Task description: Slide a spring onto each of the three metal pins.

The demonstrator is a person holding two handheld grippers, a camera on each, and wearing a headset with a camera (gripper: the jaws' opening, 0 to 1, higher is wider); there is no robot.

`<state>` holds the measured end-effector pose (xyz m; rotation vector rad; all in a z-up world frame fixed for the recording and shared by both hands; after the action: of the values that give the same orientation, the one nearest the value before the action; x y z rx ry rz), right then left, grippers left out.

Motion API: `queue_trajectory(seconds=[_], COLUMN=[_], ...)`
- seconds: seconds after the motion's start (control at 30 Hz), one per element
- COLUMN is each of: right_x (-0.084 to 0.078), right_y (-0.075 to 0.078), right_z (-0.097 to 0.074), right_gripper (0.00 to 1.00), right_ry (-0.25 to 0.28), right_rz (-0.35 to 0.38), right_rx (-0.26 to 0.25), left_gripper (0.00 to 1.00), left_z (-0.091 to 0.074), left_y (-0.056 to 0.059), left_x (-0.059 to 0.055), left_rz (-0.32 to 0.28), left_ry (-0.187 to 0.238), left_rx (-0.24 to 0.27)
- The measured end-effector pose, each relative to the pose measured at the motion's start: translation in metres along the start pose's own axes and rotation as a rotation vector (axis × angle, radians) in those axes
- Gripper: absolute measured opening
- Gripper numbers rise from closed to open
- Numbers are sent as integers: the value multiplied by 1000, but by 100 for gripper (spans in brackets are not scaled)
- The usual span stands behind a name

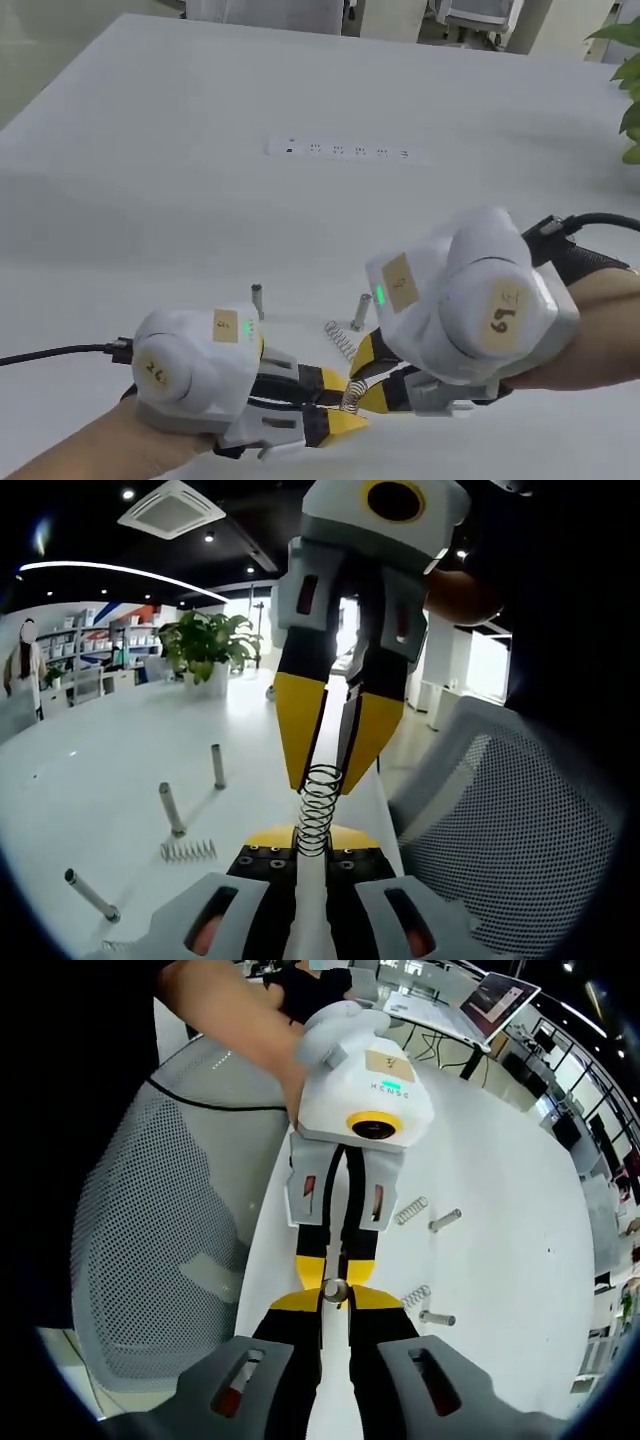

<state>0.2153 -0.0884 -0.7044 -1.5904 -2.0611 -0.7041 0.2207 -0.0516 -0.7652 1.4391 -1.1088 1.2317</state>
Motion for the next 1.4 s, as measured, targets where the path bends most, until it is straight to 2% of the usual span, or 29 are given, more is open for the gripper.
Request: queue_trajectory(seconds=[0.47, 0.67, 0.7, 0.77, 1.07, 1.17, 1.4], right_x=[-1, 4, 6, 8, 12, 12, 9], right_y=[3, 6, 7, 8, 12, 13, 15], right_z=[2, 2, 2, 2, 2, 2, 1], right_gripper=[6, 6, 6, 6, 6, 6, 6], right_ry=[-40, -31, -31, -41, -26, -24, -31], right_rz=[24, 17, 10, -3, 6, 2, -2], right_rx=[5, 2, 5, 5, -1, -8, -13], left_gripper=[2, 2, 2, 2, 4, 7, 14], left_z=[0, -5, -5, -5, -10, -12, -20], left_y=[-3, -5, -4, -4, -8, -9, -11], left_x=[-1, 2, 2, 3, 5, 4, 5], left_rz=[24, 25, 9, 21, -2, -4, -1], left_ry=[-5, 4, 7, 6, 2, -10, -10], left_rx=[22, 31, 32, 33, 48, 56, 67])
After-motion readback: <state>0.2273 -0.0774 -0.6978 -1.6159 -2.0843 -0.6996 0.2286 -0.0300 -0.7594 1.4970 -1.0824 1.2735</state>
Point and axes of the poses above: the centre of the closed fingertips' face, and the gripper's own axes: z roughly forward along the fingers, y roughly to its right, x roughly out of its top, the point moved 5 cm from there along -z, roughly backward along the fingers, and after that the axes turned 14 degrees about y, right-handed, at the moved point
